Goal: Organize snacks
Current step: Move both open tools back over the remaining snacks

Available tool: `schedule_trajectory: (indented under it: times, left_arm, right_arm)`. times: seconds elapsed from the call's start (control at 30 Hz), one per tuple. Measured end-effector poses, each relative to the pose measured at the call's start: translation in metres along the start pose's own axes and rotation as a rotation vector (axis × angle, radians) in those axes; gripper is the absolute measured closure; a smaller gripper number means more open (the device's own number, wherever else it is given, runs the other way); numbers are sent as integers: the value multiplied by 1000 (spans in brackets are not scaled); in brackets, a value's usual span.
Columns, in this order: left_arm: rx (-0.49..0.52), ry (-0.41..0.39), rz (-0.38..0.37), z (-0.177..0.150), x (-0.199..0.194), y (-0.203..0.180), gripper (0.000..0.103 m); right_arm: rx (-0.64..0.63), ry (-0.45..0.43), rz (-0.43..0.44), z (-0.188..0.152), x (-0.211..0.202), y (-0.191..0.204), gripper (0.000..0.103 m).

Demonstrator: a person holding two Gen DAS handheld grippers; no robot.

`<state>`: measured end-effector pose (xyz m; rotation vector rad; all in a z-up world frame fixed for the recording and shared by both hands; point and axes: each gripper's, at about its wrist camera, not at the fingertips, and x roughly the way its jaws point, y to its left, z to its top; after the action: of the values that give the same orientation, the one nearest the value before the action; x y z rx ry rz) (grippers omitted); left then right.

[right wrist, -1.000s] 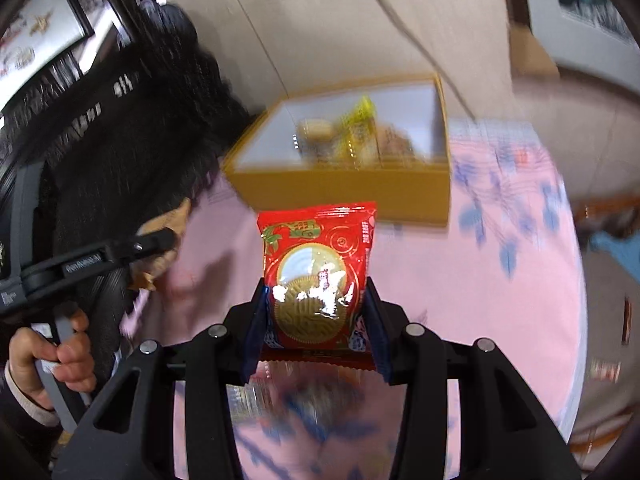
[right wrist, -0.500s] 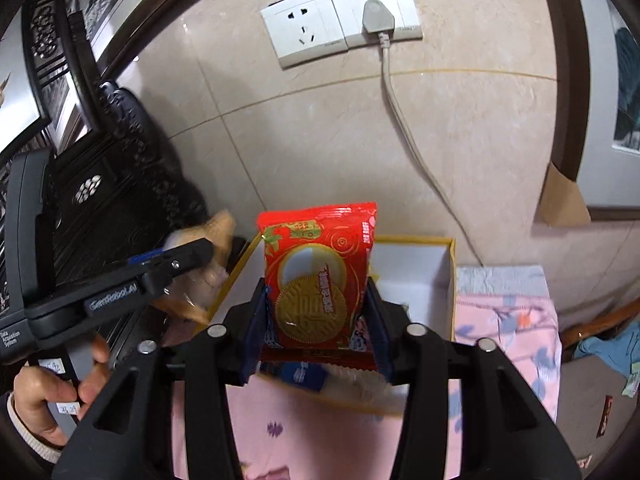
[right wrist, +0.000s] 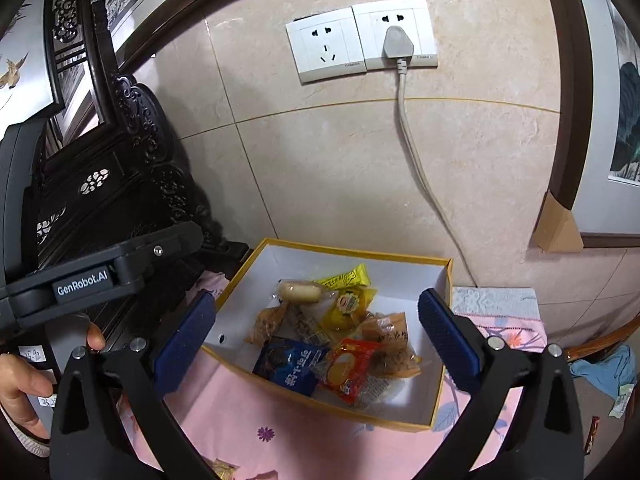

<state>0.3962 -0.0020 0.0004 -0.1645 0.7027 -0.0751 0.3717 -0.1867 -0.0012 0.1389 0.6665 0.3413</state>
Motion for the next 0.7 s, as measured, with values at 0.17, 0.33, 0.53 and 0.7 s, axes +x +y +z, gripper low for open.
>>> schedule_trajectory:
  times: [0.17, 0.33, 0.53, 0.7]
  left_arm:
    - [-2, 17, -8, -28, -16, 5, 2]
    - [6, 79, -10, -80, -32, 17, 2]
    - [20, 164, 46, -151, -51, 41, 2]
    - [-42, 250, 67, -203, -67, 66, 2]
  right_arm:
    - [-1, 44, -1, -27, -12, 2, 1]
    - [-17, 138, 23, -85, -25, 1, 1]
    - [76, 315, 73, -163, -21, -2, 1]
    - [348, 429, 124, -207, -6, -21, 1]
